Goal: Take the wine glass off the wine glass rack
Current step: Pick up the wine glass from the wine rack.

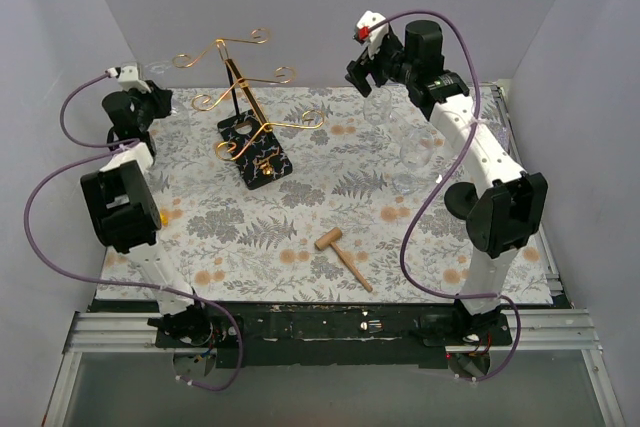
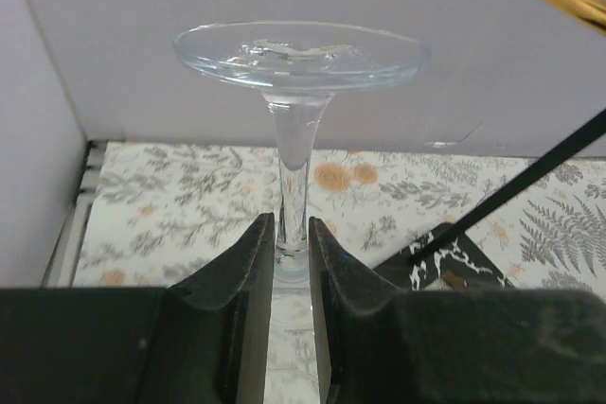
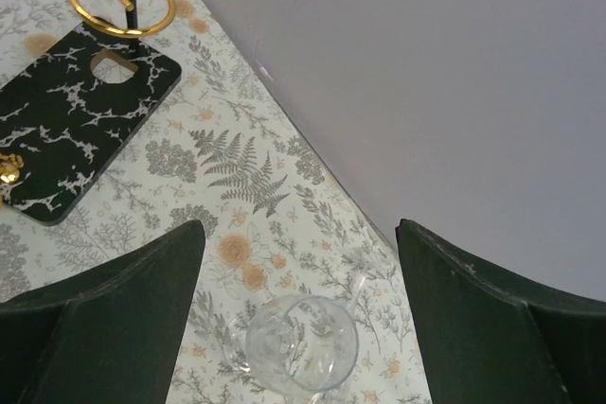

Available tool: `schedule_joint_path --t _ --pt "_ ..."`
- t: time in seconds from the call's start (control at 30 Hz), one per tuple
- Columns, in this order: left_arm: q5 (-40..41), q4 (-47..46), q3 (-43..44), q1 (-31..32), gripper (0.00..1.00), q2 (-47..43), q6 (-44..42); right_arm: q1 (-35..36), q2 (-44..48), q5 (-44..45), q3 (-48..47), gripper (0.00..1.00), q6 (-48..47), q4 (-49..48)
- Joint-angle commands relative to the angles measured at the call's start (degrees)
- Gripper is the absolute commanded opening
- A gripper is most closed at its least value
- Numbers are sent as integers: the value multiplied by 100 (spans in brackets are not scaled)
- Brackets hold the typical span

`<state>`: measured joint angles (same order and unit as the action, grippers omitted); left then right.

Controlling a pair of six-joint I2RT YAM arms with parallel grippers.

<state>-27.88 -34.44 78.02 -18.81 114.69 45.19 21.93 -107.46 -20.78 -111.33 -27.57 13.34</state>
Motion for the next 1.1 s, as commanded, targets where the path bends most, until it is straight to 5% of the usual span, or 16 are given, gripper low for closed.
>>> schedule_joint_path --t 0.0,0.4,0.47,0.5,0.53,0.57,0.6,0.67,0.7,0.77,0.8,0.83,0.87,0.9,0.97,1.07 --pt "221 673 -558 -79 0 -1693 -151 21 822 -418 698 91 77 -990" --pt "-420 3608 -2115 -70 0 -4155 376 162 2606 -1324 3336 88 -283 -1862" --pt "-508 3873 -2255 -79 0 -4376 569 188 2826 -1533 3468 60 -424 -1635" --pt "-560 4040 -2326 -79 0 -4455 674 180 2905 -1648 3504 19 -590 -1424" --pt "-613 4207 -2378 -79 0 -4508 841 188 3028 -1684 3582 2 -635 -1344" --pt "-701 4400 -2370 -70 0 -4517 973 197 3134 -1693 3705 1 -661 -1343" --pt "-815 4628 -2344 -70 0 -4500 1061 215 3222 -1693 3802 8 -766 -1160" --pt "-1148 5024 -2274 -70 0 -4456 1237 285 3363 -1606 3969 63 -1047 -1001" --pt "-1341 5191 -2256 -79 0 -4438 1360 346 3415 -1492 4022 77 -1162 -931" --pt "-1781 5385 -2282 -79 0 -4438 1728 495 3469 -1333 3996 75 -1329 -537" --pt "-2000 5438 -2326 -79 0 -4438 1922 531 3451 -1437 3866 55 -1417 -204" --pt "-2176 5482 -2396 -79 0 -4464 2089 601 3399 -1630 3690 21 -1757 269" --pt "-2369 5509 -2501 -70 0 -4482 2238 715 3355 -1675 3602 7 -1987 622" --pt "-2554 5526 -2598 -79 0 -4482 2327 846 3354 -1658 3601 12 -2206 808" --pt "-2836 5562 -2861 -79 0 -4473 2485 1171 3459 -1579 3889 83 -2917 1003" --pt "-3161 5632 -3230 -79 0 -4333 2959 1812 3924 -1220 5020 87 -3658 278"
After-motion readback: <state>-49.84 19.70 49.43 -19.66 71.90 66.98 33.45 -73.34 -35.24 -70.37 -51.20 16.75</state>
